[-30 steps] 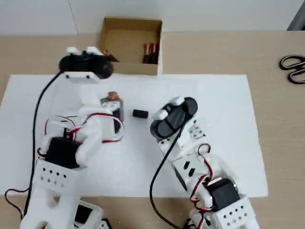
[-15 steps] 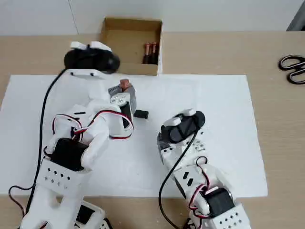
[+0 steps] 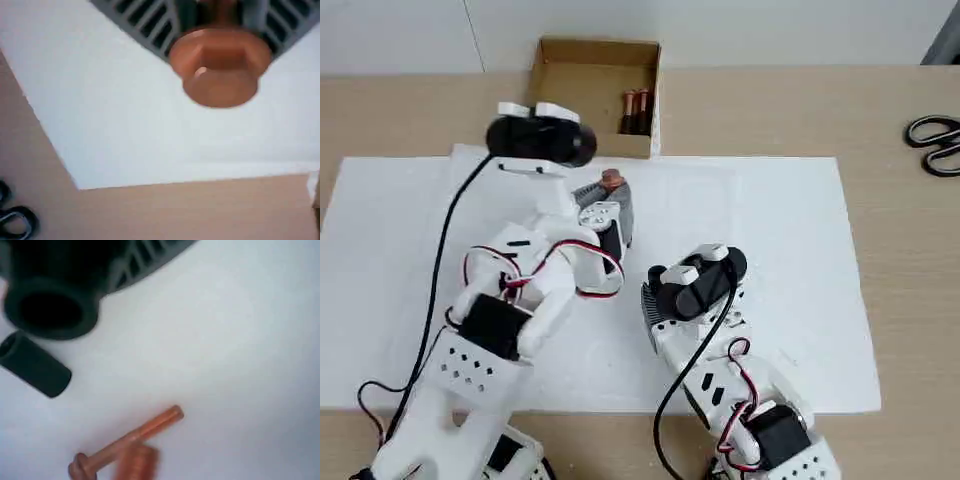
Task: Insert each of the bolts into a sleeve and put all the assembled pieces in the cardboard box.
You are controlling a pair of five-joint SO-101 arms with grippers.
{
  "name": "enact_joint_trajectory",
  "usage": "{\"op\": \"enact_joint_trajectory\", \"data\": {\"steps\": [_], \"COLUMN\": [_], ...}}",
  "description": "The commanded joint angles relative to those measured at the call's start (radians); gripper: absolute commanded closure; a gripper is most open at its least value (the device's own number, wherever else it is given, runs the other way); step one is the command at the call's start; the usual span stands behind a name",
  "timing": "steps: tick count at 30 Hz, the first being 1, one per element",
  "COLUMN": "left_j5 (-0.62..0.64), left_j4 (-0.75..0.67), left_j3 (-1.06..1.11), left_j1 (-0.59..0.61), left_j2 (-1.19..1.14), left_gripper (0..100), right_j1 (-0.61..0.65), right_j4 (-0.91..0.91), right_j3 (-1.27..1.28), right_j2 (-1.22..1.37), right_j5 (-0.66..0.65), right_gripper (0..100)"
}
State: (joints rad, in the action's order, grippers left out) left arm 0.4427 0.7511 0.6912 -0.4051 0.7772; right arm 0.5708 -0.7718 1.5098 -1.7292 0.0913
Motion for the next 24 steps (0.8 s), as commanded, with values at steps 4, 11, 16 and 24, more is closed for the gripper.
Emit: {"op": "enact_joint_trajectory", "data": {"steps": [4, 11, 16, 24], "left_j5": [0.005, 0.008, 0.008, 0.008], "left_j4": [-0.069, -0.083, -0.118, -0.206], "left_j3": [0.01, 0.012, 0.048, 0.111], "left_j1": [-0.046, -0.104, -0.104, -0.106], "left_j2": [0.031, 0.023, 0.023, 0.025], "left_gripper": [99, 99, 99, 99], "right_j1": [0.007, 0.007, 0.007, 0.007], "right_j4": [0.024, 0.025, 0.025, 0.025], "right_j3": [-0.006, -0.006, -0.006, -0.008], "right_j2": [-0.018, -0.018, -0.018, -0.018], "right_j5": [0.083, 0.083, 0.083, 0.083], "right_gripper": [99.4, 99.4, 99.4, 99.4]}}
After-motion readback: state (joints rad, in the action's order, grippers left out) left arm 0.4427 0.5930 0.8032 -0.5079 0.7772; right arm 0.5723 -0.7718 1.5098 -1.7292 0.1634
